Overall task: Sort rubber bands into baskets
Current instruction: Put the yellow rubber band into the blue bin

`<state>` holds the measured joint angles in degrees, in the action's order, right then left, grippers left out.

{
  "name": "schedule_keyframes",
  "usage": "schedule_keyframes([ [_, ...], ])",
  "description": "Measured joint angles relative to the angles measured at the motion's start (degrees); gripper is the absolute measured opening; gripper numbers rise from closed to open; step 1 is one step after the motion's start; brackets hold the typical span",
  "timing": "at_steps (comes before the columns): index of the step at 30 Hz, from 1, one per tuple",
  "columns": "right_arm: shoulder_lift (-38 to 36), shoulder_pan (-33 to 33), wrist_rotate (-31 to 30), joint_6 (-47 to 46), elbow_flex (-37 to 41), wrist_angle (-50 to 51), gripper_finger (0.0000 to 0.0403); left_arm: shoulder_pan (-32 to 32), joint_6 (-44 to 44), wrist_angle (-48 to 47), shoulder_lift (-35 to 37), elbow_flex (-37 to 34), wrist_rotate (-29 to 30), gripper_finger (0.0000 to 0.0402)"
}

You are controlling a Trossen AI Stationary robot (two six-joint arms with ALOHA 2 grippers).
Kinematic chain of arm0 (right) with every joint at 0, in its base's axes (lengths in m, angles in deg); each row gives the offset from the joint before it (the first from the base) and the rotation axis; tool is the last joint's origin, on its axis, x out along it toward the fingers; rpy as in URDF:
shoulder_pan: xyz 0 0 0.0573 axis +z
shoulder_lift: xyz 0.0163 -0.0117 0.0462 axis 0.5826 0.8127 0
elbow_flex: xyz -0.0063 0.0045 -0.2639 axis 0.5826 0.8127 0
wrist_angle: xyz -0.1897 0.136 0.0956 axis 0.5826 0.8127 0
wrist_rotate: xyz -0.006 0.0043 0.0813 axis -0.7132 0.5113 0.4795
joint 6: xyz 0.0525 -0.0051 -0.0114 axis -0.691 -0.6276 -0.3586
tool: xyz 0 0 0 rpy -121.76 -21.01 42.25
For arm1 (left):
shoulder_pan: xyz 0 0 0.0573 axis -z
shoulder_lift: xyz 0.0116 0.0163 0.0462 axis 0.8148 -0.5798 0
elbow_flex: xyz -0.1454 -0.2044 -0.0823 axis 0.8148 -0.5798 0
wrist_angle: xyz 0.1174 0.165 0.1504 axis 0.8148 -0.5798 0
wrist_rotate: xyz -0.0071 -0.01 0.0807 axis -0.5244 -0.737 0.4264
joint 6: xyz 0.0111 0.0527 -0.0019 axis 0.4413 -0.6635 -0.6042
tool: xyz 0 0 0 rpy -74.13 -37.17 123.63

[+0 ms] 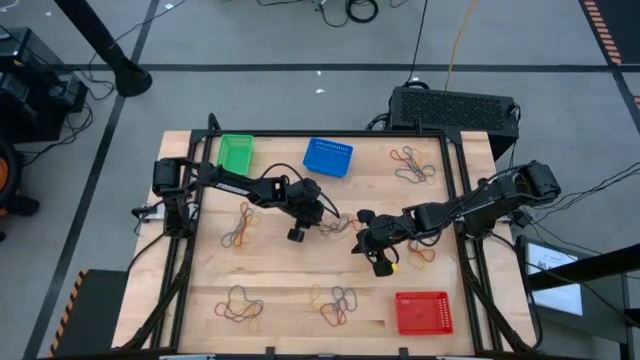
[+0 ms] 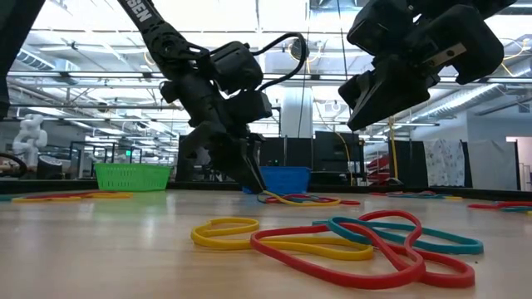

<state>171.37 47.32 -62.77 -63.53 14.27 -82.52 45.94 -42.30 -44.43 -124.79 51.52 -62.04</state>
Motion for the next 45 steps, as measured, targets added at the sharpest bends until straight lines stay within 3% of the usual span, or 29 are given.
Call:
schedule_keyframes([
  [11,0.0,0.0,0.0,-0.4,0.0,0.0,0.0000,0.0,0.0,-0.6,0.0,0.0,0.0,0.0059],
  [17,0.0,0.0,0.0,-0.4,0.0,0.0,0.0000,0.0,1.2,-0.4,0.0,0.0,0.0,0.0008],
  [23,0.0,0.0,0.0,-0.4,0.0,0.1,0.0000,0.0,1.5,0.5,0.7,0.0,0.0,0.0004],
  [34,0.0,0.0,0.0,-0.4,0.0,0.9,0.0000,0.0,1.9,1.0,12.7,0.0,0.0,0.0001],
  [41,0.0,0.0,0.0,-0.4,0.0,1.2,0.0000,0.0,4.9,7.5,17.0,0.0,0.1,0.0001],
  [45,0.0,0.0,0.0,-1.4,-0.9,2.0,0.0000,-0.3,7.1,12.8,17.4,0.0,5.3,0.0001],
])
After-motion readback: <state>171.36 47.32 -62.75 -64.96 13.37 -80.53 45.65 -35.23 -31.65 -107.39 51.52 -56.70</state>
